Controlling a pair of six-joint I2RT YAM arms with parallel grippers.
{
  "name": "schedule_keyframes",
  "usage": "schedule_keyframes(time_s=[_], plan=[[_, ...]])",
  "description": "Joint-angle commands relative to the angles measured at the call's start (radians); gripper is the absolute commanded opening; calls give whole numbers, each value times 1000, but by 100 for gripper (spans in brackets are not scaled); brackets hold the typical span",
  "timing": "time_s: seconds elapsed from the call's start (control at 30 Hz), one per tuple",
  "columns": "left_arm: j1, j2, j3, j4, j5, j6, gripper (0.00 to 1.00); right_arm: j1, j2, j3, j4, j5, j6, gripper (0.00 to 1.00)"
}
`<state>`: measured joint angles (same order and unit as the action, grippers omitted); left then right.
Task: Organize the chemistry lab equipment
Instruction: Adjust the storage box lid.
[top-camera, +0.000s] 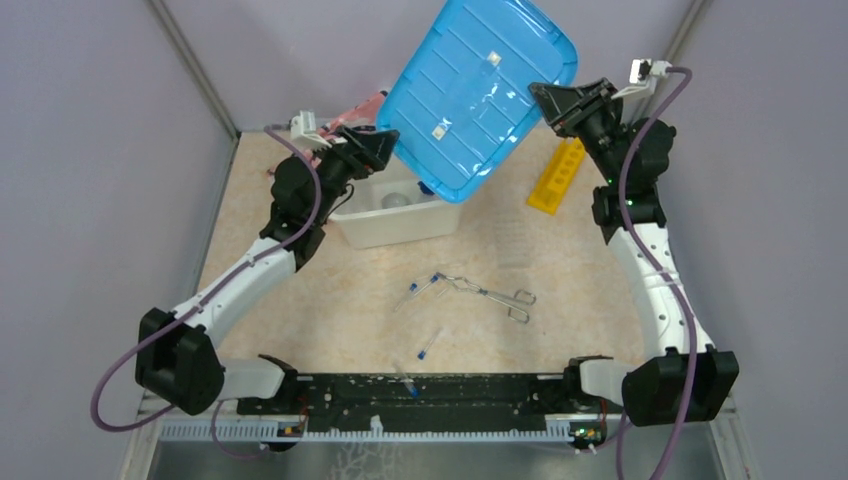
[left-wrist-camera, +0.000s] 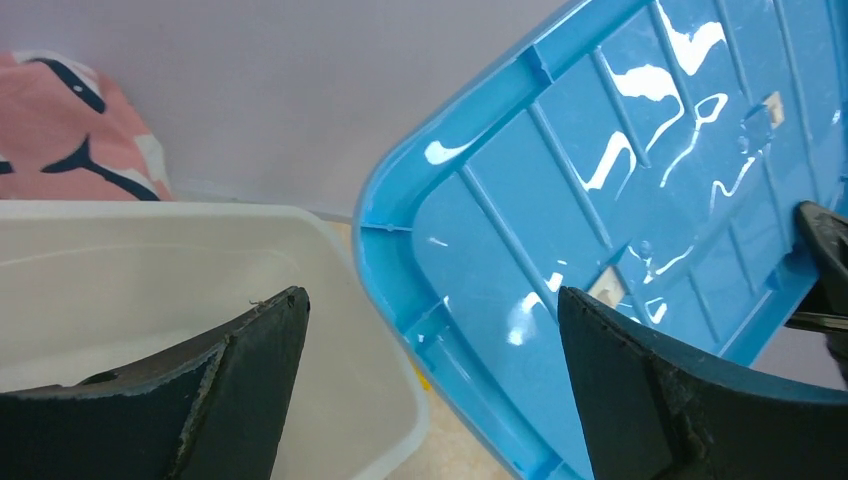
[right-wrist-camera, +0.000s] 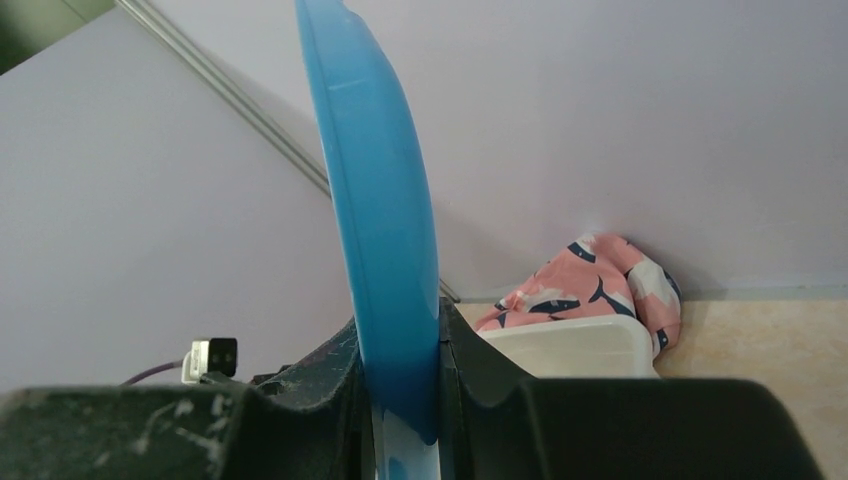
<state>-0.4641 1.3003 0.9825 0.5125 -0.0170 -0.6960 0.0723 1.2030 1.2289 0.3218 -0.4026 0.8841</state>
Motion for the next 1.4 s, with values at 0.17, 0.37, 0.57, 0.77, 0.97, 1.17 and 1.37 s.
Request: schedule_keyframes(time_s=[0.17, 0.37, 0.57, 0.77, 0.97, 1.17, 1.37], plan=[[25, 44, -18, 123, 198, -149, 99, 22, -22, -11, 148, -3, 54, 0], [39, 58, -74, 201, 214, -205, 99, 30, -15, -25, 179, -18, 84, 0], [51, 117, -79, 377, 307, -293, 99, 44, -1, -59, 222, -28, 120, 0], [53, 160, -76, 490, 356, -347, 99, 73, 11, -84, 245, -25, 128, 0], [53, 184, -75, 557, 411, -373, 97, 91, 28, -102, 272, -18, 143, 0], [60, 190, -93, 648, 481, -389, 76, 95, 44, -111, 284, -13, 144, 0], [71, 200, -114, 704, 498, -387, 13, 95, 50, -123, 270, -7, 128, 0]])
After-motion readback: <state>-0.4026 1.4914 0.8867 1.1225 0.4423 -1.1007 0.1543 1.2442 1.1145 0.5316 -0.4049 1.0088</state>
